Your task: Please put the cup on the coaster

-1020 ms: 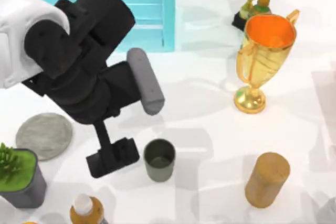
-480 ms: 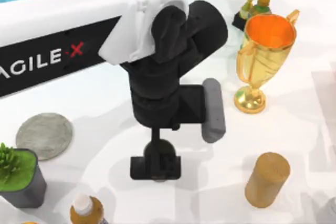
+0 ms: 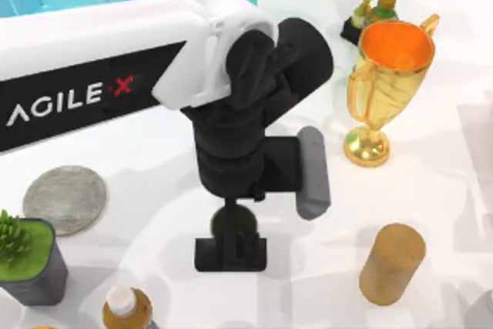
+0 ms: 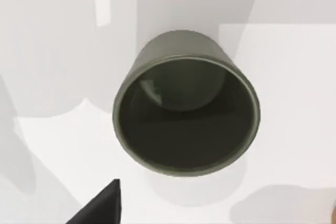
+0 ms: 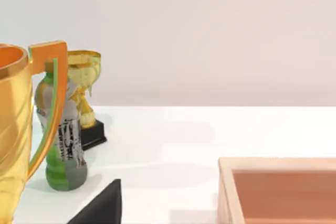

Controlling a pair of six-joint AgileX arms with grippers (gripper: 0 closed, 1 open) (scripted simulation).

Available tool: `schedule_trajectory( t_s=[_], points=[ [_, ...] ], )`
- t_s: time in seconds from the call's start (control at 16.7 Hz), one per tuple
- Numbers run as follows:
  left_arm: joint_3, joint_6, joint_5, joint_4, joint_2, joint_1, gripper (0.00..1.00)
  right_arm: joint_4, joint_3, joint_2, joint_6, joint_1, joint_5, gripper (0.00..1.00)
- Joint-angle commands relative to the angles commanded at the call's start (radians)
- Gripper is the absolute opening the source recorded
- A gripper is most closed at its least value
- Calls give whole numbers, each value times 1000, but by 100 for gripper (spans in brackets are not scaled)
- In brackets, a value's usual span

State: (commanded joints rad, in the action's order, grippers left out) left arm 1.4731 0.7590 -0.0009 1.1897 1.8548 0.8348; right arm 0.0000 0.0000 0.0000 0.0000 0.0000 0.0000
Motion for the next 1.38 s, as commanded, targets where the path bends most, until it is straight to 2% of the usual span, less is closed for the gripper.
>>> schedule_trajectory(
  t_s=[0.42, 0.72, 1.38],
  points=[
    [-201, 4, 0, -280, 73, -3, 100, 0, 0, 0, 0, 0, 0, 100],
    [-223, 4, 0, -307, 83, -1, 100, 0, 0, 0, 0, 0, 0, 100],
    [-223, 4, 0, -307, 83, -1, 17, 0, 0, 0, 0, 0, 0, 100]
  ],
)
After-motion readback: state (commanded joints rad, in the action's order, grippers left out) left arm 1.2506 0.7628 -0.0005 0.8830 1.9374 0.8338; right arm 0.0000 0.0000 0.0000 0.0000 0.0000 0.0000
